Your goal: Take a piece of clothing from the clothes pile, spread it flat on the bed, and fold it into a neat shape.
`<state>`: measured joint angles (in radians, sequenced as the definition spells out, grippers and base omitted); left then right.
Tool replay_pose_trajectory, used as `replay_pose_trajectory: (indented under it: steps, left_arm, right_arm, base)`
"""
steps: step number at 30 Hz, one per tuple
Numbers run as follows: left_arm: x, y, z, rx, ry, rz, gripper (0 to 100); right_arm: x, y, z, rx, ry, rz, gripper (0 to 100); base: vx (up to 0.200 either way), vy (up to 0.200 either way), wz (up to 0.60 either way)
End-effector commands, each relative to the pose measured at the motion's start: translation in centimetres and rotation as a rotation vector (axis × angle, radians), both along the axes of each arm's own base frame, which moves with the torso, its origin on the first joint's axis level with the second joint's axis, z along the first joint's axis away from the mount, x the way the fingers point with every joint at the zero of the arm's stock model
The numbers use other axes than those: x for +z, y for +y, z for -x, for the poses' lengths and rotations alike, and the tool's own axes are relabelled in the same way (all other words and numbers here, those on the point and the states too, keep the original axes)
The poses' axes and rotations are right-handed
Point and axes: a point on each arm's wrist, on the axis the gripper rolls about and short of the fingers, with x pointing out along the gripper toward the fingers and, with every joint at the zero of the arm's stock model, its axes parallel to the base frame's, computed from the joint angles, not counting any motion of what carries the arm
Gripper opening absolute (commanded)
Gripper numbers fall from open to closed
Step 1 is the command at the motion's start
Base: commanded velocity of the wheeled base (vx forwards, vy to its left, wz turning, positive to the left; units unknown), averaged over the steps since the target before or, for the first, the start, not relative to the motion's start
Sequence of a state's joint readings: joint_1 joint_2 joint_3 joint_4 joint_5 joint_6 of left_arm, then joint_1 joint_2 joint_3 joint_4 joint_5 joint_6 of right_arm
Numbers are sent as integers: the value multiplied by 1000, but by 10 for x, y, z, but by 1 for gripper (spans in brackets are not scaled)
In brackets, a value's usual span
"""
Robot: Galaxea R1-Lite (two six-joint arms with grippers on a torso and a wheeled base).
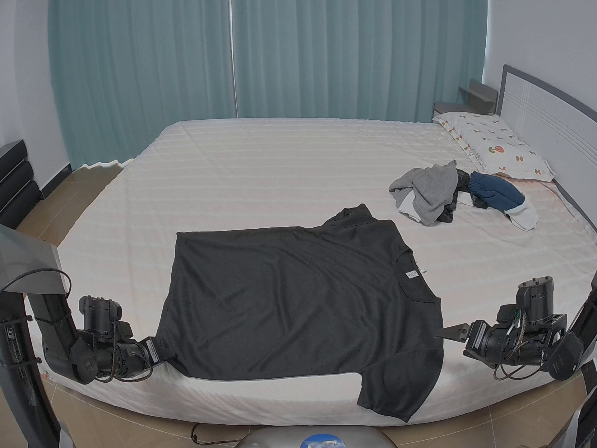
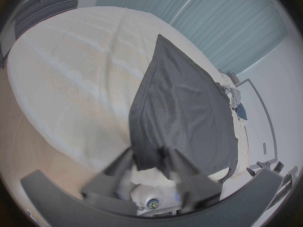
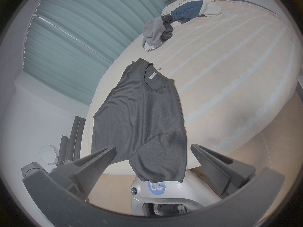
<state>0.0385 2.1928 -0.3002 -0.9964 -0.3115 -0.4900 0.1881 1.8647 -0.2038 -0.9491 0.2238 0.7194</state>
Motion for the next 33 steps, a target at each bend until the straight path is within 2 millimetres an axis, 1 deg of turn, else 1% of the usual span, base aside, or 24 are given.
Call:
replay_pose_trajectory:
  steps: [1, 4, 5, 8, 12, 14, 15, 16, 18, 20, 22, 25, 30, 32, 33]
  left_arm:
    - [0, 4, 5, 20, 14, 1, 0]
    - [4, 5, 8, 26, 9, 3, 0]
    - [13, 4, 12, 28, -12, 6, 0]
    - [19, 3, 19, 24, -22, 5, 0]
    - [22, 3, 23, 24, -27, 5, 0]
    - [20, 4, 24, 30, -14, 4, 0]
    - [20, 4, 24, 30, -14, 4, 0]
    - [19, 5, 25, 33, -5, 5, 0]
    - [18, 6, 27, 38, 1, 7, 0]
    - [20, 5, 28, 39, -3, 8, 0]
    - [22, 6, 28, 47, -11, 12, 0]
    - [23, 8, 27, 64, -15, 17, 0]
    - [23, 8, 27, 65, -16, 18, 0]
    - [23, 8, 27, 67, -14, 18, 0]
    - [23, 9, 27, 68, -14, 18, 0]
  right_arm:
    - [-1, 0, 0, 2, 6, 0, 100]
    - [-3, 0, 0, 2, 15, 2, 100]
    - [-6, 1, -1, 4, 28, 5, 100]
    - [-11, 2, -1, 13, 48, 9, 100]
    - [-18, 3, -3, 18, 71, 18, 100]
    - [-24, 4, -6, 26, 93, 19, 100]
    - [-24, 4, -6, 26, 93, 19, 100]
    - [-30, 4, -12, 29, 101, 14, 100]
    - [-34, 4, -17, 27, 89, 1, 100]
    - [-43, 1, -25, 21, 73, -9, 100]
    - [-53, -2, -30, 17, 68, 3, 100]
    - [-62, -3, -36, 19, 52, 17, 100]
    - [-70, -3, -47, 13, 46, 12, 100]
    - [-73, -2, -55, 9, 34, 6, 100]
    - [-73, -2, -56, 9, 36, 6, 0]
  base:
    - [0, 0, 0]
    - [0, 0, 0]
    - [0, 0, 0]
    - [0, 0, 0]
    - [0, 0, 0]
    - [0, 0, 0]
    - [0, 0, 0]
    - [0, 0, 0]
    - [0, 0, 0]
    - [0, 0, 0]
    - [0, 0, 0]
    - [0, 0, 0]
    - [0, 0, 0]
    - [0, 0, 0]
    - [0, 0, 0]
